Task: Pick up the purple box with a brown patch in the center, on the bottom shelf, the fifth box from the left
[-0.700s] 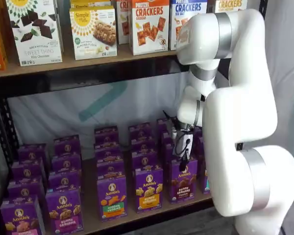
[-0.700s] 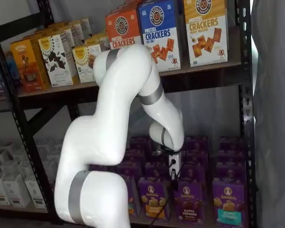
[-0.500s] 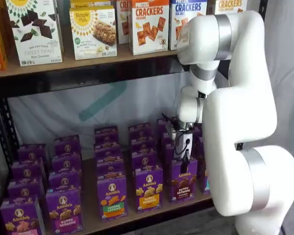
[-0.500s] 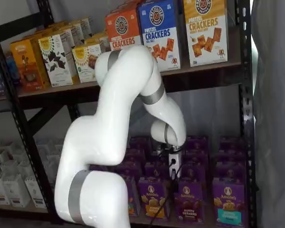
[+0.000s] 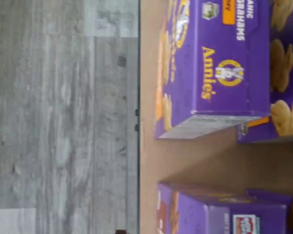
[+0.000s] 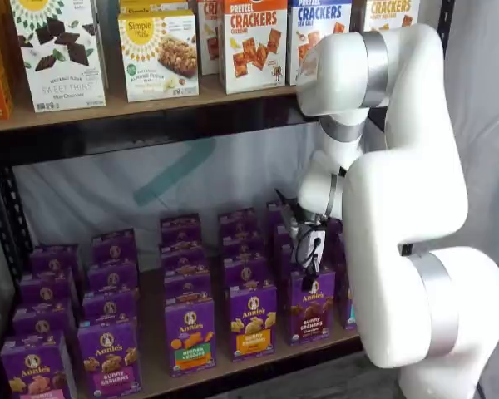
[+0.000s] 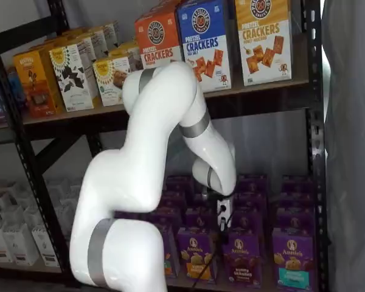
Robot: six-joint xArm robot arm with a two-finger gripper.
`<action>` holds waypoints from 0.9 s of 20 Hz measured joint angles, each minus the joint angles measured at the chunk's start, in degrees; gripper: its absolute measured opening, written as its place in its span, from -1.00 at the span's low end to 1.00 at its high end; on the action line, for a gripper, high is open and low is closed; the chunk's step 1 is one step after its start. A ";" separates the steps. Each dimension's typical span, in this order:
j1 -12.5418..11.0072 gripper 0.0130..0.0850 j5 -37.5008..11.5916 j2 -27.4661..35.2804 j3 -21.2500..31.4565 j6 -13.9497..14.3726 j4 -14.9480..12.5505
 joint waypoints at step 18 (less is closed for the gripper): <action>-1.74 1.00 -1.98 9.00 -8.05 17.19 -20.80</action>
